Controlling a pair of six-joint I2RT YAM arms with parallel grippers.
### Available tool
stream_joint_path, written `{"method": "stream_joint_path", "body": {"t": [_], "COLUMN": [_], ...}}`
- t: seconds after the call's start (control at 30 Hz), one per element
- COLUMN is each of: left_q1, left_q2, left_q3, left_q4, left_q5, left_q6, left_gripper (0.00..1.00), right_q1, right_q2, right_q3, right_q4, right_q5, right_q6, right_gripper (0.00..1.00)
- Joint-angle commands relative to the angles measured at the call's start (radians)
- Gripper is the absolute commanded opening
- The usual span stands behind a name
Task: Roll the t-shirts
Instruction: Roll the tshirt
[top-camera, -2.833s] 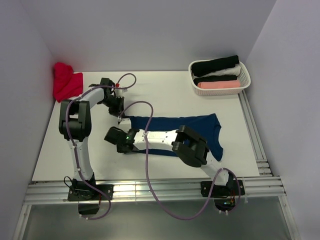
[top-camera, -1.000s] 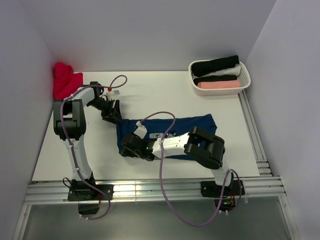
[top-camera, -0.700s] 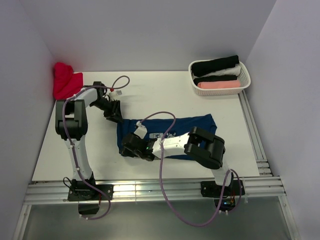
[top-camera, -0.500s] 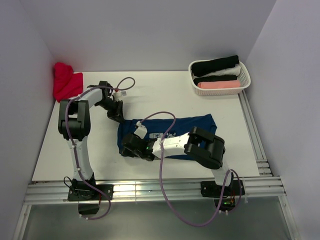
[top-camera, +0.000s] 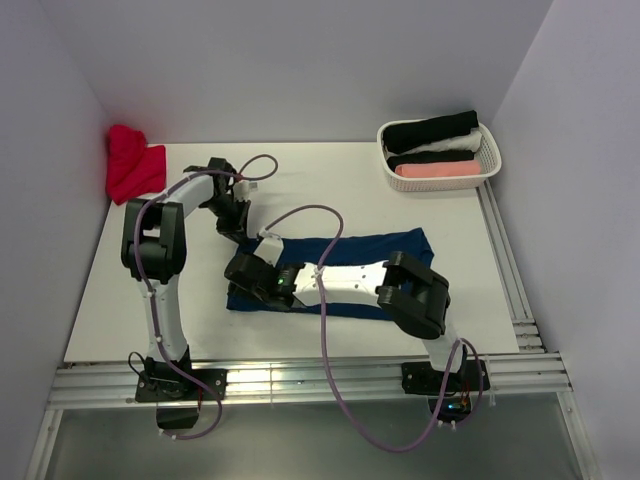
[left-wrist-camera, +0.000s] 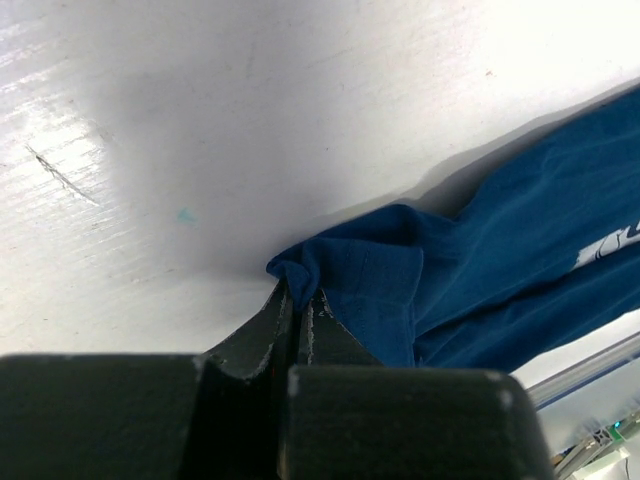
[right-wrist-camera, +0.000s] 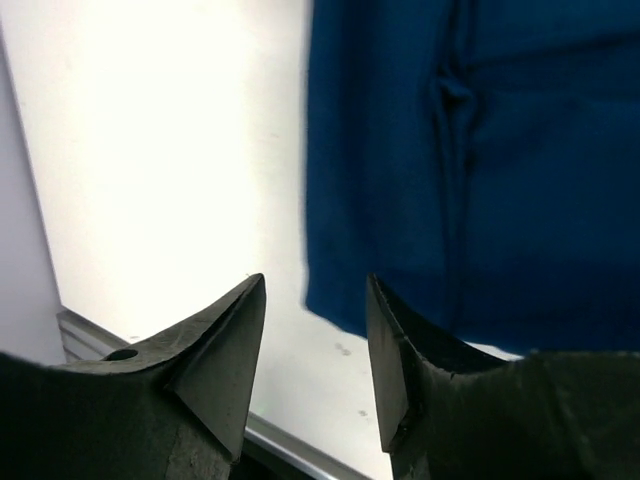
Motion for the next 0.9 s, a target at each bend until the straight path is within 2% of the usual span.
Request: {"method": "stream_joint_path", "body": {"t": [0.0, 0.13, 0.27, 0.47, 0.87], "left_q1": [-0.014, -0.028, -0.033, -0.037, -0.047], "left_q2": [-0.036, -0.034, -0.034, -0.037, -0.042], "left_q3": [0.036, 0.045, 0.048, 0.059, 0.068], "left_q4": [0.004, -0.002, -0.006, -0.019, -0.030], "left_q5": [-0.060, -0.069, -0.077, -0.084, -0.094], "left_q6": [-0.018, -0.022, -0.025, -0.028, -0.027], "left_gripper": [0.00, 0.00, 0.00, 0.00, 0.00], "right_q1": [0.009, -0.002, -0.025, -0.057, -0.079], "right_q2": [-0.022, 0.039, 0.151, 0.266, 0.322], "right_q3": [0.089, 0.183, 0.380, 0.517, 0.582], "right_q4": [-0.144, -0.204, -0.328, -0.415, -0.420], "right_q5": [0.085, 0.096, 0.125, 0.117, 0.116], "right_q6": [-0.051, -0.085, -0.115, -0.147, -0.187], "right_gripper": [0.53, 0.56, 0.56, 0.56, 0.60]}}
